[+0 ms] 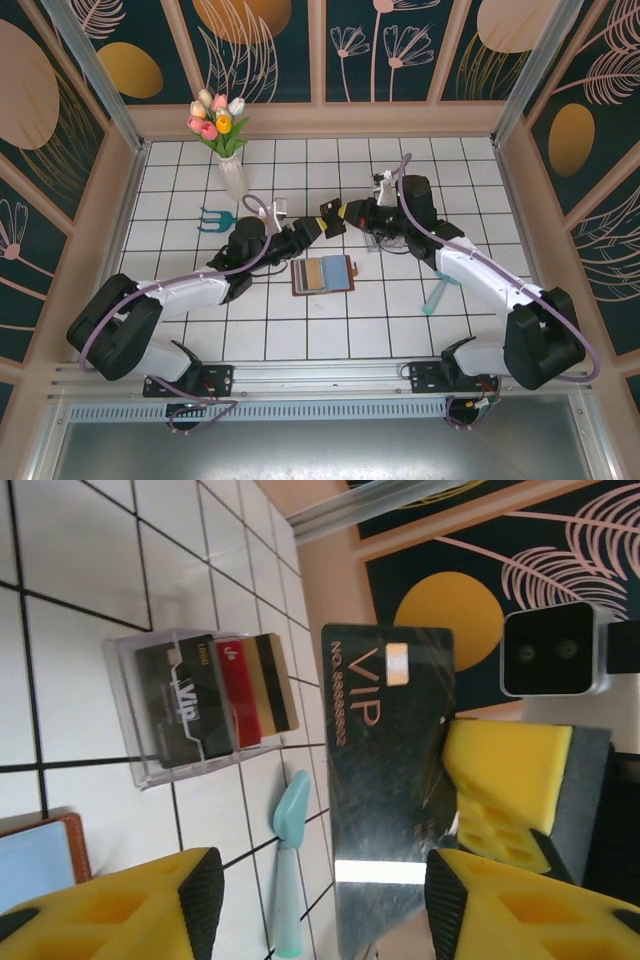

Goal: Put the credit cards into the card holder
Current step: Insert the credit card into the card slot.

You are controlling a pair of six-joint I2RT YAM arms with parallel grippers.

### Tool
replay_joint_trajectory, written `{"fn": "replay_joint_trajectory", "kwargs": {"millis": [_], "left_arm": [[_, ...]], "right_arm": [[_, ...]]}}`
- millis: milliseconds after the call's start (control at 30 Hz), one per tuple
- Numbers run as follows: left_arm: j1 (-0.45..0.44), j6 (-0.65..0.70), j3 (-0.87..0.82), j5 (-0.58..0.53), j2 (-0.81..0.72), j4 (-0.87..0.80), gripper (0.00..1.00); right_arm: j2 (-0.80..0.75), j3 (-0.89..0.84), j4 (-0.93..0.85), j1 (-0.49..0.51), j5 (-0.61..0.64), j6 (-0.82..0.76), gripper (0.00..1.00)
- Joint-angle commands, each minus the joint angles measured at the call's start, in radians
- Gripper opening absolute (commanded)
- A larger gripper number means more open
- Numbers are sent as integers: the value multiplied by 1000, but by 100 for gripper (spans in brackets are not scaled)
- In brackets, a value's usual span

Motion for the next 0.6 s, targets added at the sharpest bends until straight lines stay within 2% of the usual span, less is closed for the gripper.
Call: {"fn": "replay_joint_trajectory", "kwargs": {"millis": [0,100,433,500,567], "left_arm": [[3,-25,7,20,12,92,55],[3,-26,13,26,13,110,46],[3,-6,-18,-6,-27,69,3],[3,12,-21,-9,-36,36,0],[3,51,-30,-22,-52,-33,0]], "right_arm": [[-4,-32,123,-9,-94,66,0],[1,-43,128,-10,-100,69,0],[11,-80,129,-19,-91,69,1],[9,-87,97,-20,-79,48,11],[1,-94,6,-20,1,8,21]]}}
